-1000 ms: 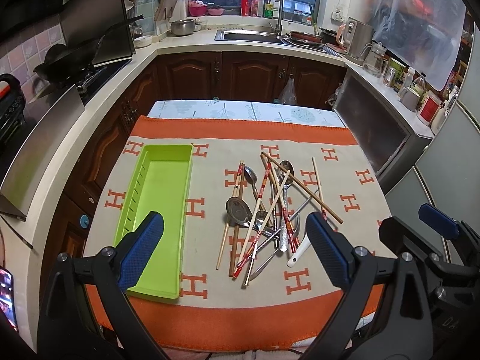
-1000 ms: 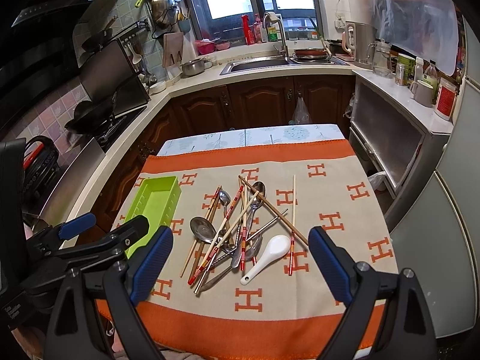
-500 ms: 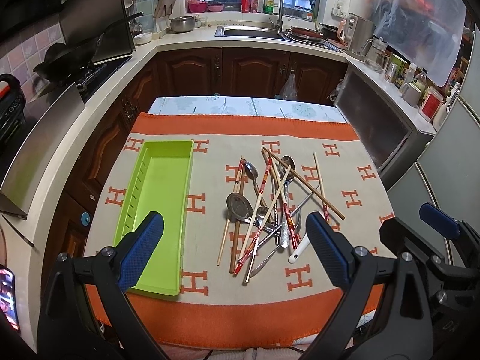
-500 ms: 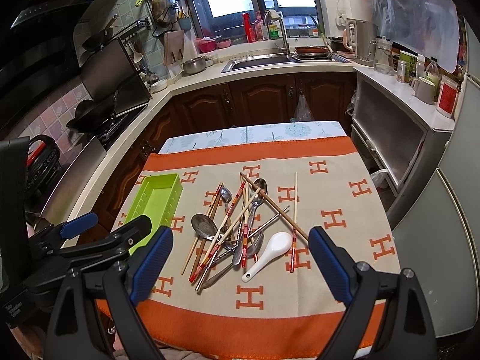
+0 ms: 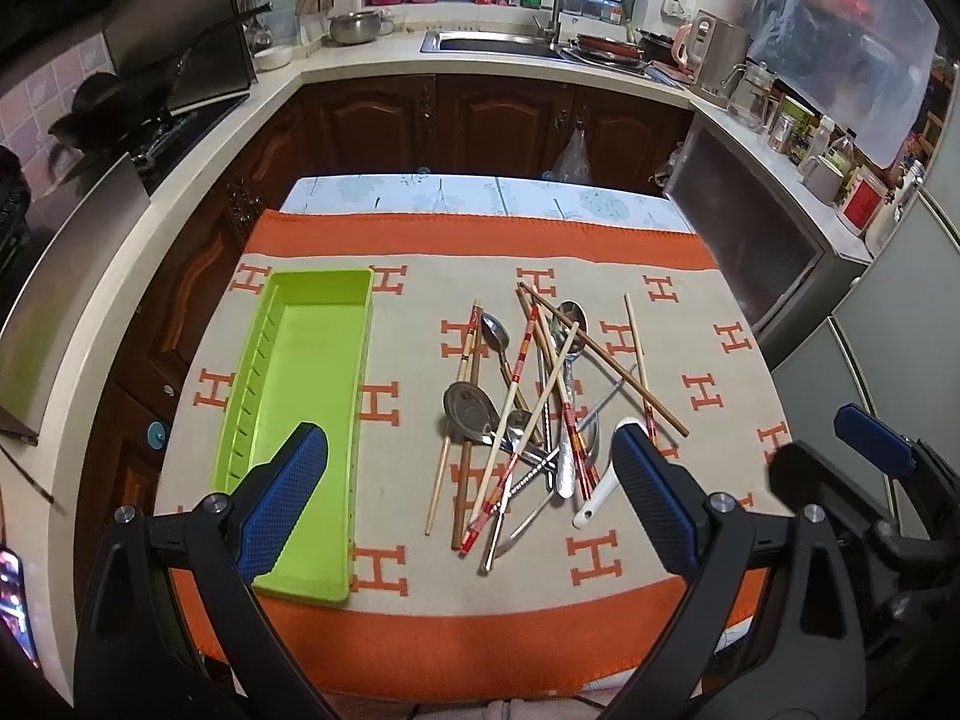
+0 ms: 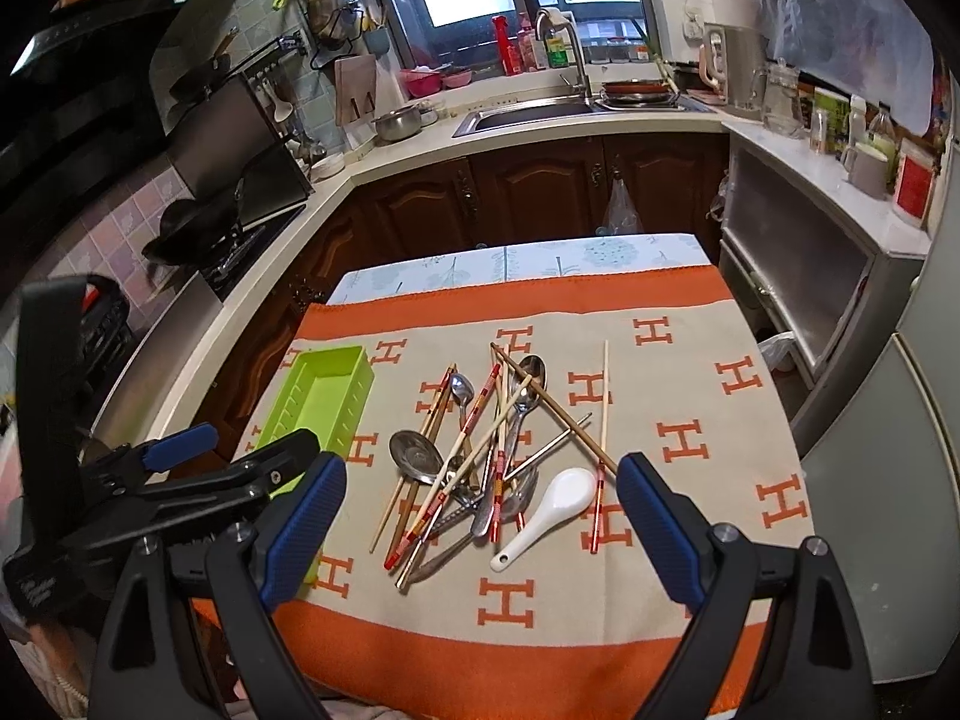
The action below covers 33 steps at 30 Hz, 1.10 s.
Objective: Organize utensils
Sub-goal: 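Grasp a red-striped chopstick with the left tool while the right tool grasps a plain wooden chopstick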
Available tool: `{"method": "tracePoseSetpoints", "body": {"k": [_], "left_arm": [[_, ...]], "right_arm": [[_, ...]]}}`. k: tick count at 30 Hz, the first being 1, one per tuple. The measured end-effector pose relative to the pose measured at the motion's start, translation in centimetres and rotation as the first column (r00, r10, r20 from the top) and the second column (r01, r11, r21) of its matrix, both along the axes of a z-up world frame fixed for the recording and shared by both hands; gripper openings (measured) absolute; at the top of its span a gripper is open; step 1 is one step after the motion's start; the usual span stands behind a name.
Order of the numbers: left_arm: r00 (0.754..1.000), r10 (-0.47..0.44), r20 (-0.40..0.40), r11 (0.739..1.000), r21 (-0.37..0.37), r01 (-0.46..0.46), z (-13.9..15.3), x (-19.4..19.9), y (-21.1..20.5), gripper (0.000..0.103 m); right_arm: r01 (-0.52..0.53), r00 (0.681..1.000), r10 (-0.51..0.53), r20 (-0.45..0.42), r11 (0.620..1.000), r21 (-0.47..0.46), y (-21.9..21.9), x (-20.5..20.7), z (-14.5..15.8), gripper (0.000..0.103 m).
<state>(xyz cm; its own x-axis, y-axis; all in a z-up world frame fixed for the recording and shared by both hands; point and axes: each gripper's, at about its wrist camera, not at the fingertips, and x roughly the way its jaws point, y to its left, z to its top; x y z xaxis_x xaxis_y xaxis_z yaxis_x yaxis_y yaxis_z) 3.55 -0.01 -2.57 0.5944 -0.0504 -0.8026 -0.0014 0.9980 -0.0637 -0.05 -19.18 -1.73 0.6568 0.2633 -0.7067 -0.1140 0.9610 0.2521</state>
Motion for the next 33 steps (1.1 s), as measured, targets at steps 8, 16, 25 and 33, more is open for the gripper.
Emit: {"method": "tracePoseSetpoints", "body": {"k": [8, 16, 25, 33], "left_arm": [[0.999, -0.022, -0.037, 0.998, 0.05, 0.023, -0.4, 6.7, 1.4, 0.08], [0.977, -0.164, -0.136, 0.986, -0.04, 0.16, -2.6, 13.0, 1.5, 0.077], [0.898, -0.332, -0.288, 0.941, -0.037, 0.336, -11.3, 17.7, -3.8, 0.066], [0.849, -0.334, -0.409, 0.94, -0.077, 0.333, -17.4, 20.6, -4.8, 0.025]], "right_arm": [[0.029, 0.999, -0.029, -0.037, 1.0, -0.001, -2.9, 4.8, 0.6, 0.083], [-0.01, 0.992, 0.006, -0.122, 0.999, -0.03, -3.7, 9.8, -1.1, 0.071], [-0.004, 0.954, 0.035, -0.297, 0.995, 0.102, -2.7, 14.3, -7.5, 0.055], [0.027, 0.916, 0.044, -0.398, 0.985, 0.172, -1.9, 16.5, -11.6, 0.048]]}}
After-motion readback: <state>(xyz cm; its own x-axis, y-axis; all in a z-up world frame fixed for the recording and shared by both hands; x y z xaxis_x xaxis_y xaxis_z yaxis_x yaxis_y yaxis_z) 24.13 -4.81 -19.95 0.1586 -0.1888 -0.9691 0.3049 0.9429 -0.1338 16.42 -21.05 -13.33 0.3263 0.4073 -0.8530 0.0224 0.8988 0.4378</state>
